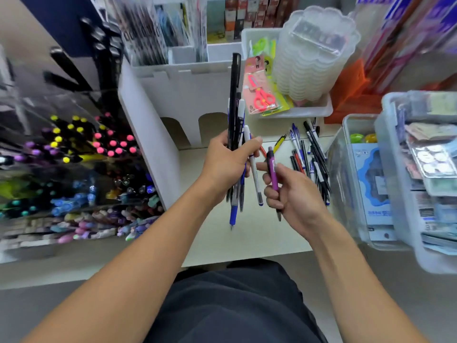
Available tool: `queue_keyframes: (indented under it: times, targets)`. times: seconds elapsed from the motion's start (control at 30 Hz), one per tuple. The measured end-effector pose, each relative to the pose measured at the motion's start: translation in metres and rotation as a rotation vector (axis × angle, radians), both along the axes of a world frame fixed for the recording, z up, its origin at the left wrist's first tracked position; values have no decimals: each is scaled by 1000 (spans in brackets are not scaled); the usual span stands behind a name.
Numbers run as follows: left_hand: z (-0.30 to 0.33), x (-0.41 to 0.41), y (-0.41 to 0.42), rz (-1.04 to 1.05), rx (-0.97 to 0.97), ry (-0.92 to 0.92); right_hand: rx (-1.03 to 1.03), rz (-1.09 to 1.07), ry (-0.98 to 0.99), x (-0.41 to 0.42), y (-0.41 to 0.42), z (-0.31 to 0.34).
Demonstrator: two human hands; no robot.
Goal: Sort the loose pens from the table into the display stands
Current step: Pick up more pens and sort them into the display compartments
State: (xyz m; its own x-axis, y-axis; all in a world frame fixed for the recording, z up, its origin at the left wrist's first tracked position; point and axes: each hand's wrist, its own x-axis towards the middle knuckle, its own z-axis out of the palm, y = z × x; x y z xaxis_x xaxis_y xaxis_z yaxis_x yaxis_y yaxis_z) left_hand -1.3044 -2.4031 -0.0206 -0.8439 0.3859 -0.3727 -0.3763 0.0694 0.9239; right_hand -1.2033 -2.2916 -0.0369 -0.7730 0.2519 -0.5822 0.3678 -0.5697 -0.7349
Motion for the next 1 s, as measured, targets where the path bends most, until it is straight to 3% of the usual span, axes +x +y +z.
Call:
queue_keyframes:
  times: [0.17, 0.33, 0.5, 0.8, 0.93, 1.0]
  targets:
    - [44, 11, -27, 75, 109, 21, 255, -71, 254, -5, -22, 59]
    - [87, 12, -78, 184, 199, 78, 284, 33, 391, -18, -72, 89]
    - [101, 8, -150, 296, 91, 209, 428, 263, 474, -41, -122, 101]
    - [102, 16, -259, 507, -30, 170, 609, 686, 566, -83, -205, 119]
    - [95, 19, -287, 526, -194, 262, 653, 492, 643, -113, -224, 154]
    - [90, 20, -293, 503, -297, 314, 751, 544, 734, -126, -241, 172]
